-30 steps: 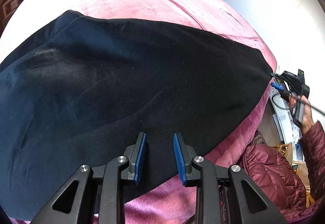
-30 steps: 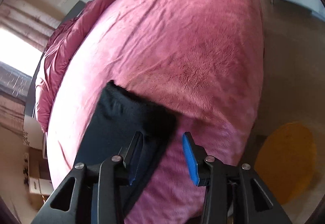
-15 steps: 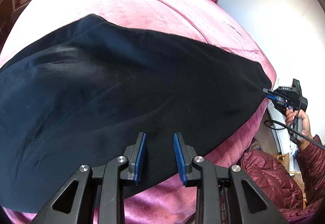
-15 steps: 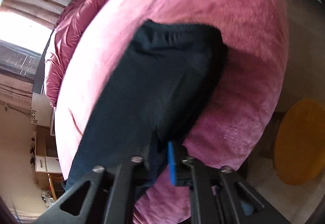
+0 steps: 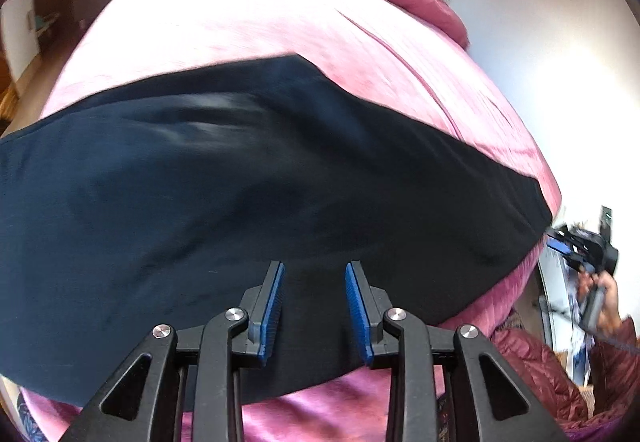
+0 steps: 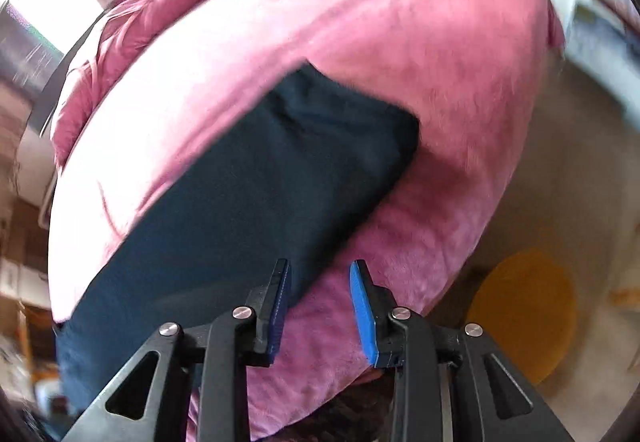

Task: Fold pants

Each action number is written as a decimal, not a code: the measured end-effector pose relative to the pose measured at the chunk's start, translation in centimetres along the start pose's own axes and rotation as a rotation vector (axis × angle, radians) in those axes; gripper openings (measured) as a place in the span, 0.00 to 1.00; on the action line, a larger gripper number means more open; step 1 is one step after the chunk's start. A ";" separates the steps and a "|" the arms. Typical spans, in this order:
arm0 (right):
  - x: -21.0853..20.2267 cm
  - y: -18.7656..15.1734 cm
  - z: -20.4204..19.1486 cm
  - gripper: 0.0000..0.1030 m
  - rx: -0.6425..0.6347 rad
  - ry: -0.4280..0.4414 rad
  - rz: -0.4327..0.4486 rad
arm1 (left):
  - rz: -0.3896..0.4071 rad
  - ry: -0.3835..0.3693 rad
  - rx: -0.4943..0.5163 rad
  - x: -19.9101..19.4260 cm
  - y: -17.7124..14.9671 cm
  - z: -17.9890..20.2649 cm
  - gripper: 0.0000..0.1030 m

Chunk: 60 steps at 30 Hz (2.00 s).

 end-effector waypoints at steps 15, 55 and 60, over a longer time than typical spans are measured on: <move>4.8 -11.3 -39.1 0.31 -0.666 0.641 -0.385 | 0.063 0.090 -0.014 -1.0 0.0 -4.0 0.32; 8.1 -14.2 -44.6 0.19 -0.833 0.634 -0.433 | 0.091 0.107 -0.103 0.7 1.0 -7.3 0.32; 10.8 -17.9 -42.8 0.19 -0.932 0.457 -0.417 | 0.090 0.162 -0.118 0.6 1.0 -8.6 0.32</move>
Point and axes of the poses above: each gripper's, at about its wrist camera, not at the fingertips, and x roughly the way its jaws point, z to its right, y to its top, the point moved 9 cm from there along x, roughly the way its jaws point, and after that the axes turned 1 degree about -y, right-handed, at the moved point
